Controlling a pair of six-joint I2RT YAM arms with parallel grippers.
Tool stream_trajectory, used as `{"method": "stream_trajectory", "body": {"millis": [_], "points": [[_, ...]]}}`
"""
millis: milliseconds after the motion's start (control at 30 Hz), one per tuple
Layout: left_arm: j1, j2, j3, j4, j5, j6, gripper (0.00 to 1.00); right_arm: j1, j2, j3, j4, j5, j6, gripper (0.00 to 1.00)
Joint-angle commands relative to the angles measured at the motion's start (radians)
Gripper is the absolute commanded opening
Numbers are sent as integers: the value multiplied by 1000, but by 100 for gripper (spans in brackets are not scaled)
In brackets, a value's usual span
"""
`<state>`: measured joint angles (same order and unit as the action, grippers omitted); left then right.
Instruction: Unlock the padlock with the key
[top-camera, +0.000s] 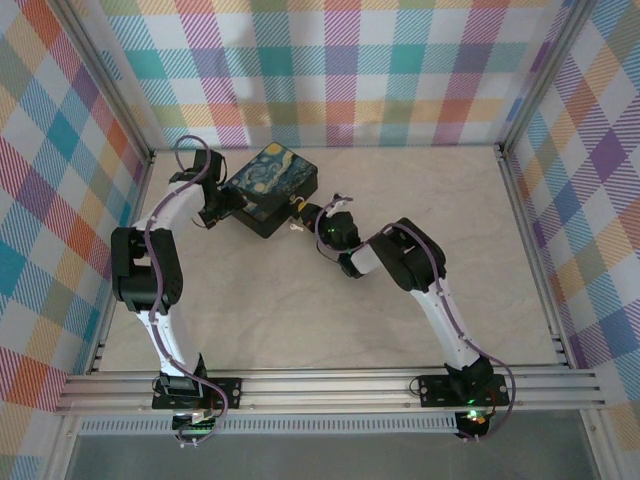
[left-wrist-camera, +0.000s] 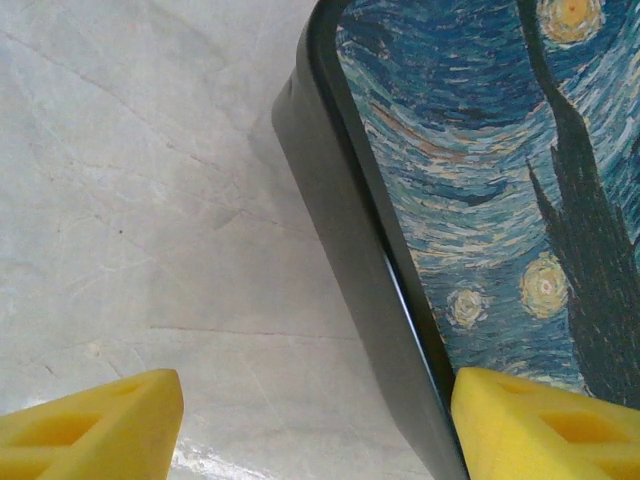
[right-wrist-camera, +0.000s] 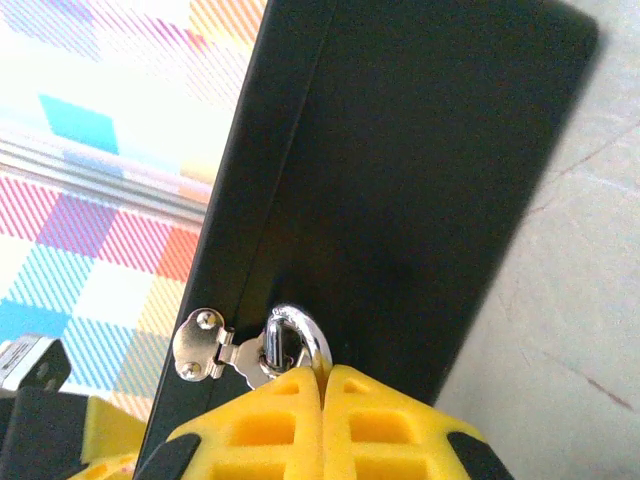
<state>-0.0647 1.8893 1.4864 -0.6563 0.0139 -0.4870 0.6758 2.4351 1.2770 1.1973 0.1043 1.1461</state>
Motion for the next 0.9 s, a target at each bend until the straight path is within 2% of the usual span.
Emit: {"method": "stream_trajectory", "body": {"millis": [0, 333, 433, 567, 867], "points": [[-21, -1, -44, -114, 5, -17, 71, 32, -89, -3, 81, 154, 27, 3], [-43, 2, -57, -101, 14, -64, 72, 88, -155, -61, 48, 390, 96, 2], [-53, 9, -67, -73, 59, -104, 72, 111, -150, -23, 43, 430, 95, 2], [-62, 15, -64, -81, 48, -126, 72, 132, -146, 14, 62, 489, 104, 3], [-74, -11, -69, -78, 61, -150, 72, 150, -187, 55, -71, 434, 131, 2]]}}
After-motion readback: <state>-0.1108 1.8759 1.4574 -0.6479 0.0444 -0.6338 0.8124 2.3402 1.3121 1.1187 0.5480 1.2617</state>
